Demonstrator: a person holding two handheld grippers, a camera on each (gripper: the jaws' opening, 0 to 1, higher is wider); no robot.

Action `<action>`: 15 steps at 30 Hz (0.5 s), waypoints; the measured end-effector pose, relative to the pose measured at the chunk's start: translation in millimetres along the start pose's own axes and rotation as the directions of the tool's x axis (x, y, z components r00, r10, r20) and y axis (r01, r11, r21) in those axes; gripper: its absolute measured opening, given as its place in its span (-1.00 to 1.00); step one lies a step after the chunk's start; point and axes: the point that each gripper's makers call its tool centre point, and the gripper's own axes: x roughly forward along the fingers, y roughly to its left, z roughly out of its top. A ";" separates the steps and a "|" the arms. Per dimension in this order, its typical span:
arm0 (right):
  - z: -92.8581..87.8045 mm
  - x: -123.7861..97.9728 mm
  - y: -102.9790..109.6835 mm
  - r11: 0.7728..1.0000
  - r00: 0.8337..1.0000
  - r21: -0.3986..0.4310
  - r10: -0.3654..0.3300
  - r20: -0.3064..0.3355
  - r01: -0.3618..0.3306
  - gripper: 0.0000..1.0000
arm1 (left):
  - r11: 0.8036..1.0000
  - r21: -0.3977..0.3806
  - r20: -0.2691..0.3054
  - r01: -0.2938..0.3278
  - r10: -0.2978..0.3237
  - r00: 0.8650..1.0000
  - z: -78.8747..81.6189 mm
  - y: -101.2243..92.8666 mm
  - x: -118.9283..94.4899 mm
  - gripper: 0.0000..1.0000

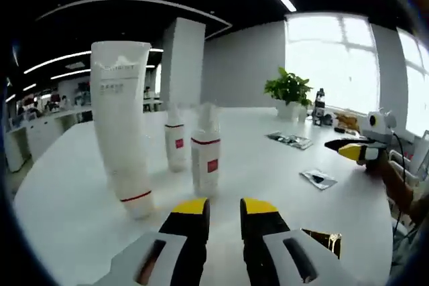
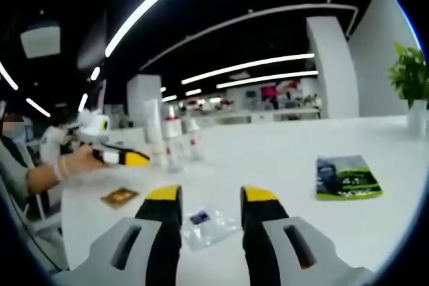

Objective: Arrange the skincare products in the storage area until every visible bottle or jar stands upright without overlapping.

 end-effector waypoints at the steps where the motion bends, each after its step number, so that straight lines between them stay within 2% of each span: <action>1: 0.3 0.0 -0.2 1.000 1.000 0.000 0.000 0.002 0.000 -0.35 | 1.000 0.019 -0.010 0.010 -0.010 1.000 -2.6 -2.9 4.8 -0.63; 6: -0.3 0.0 0.3 1.000 1.000 -0.011 0.001 -0.003 -0.001 -0.36 | 1.000 0.015 -0.062 0.009 -0.008 0.998 -12.3 -3.3 22.8 -0.63; 15: 3.3 -2.0 -1.5 1.000 1.000 -0.015 -0.010 0.015 0.010 -0.40 | 1.000 -0.026 -0.072 -0.014 0.012 0.997 -12.3 4.8 36.5 -0.63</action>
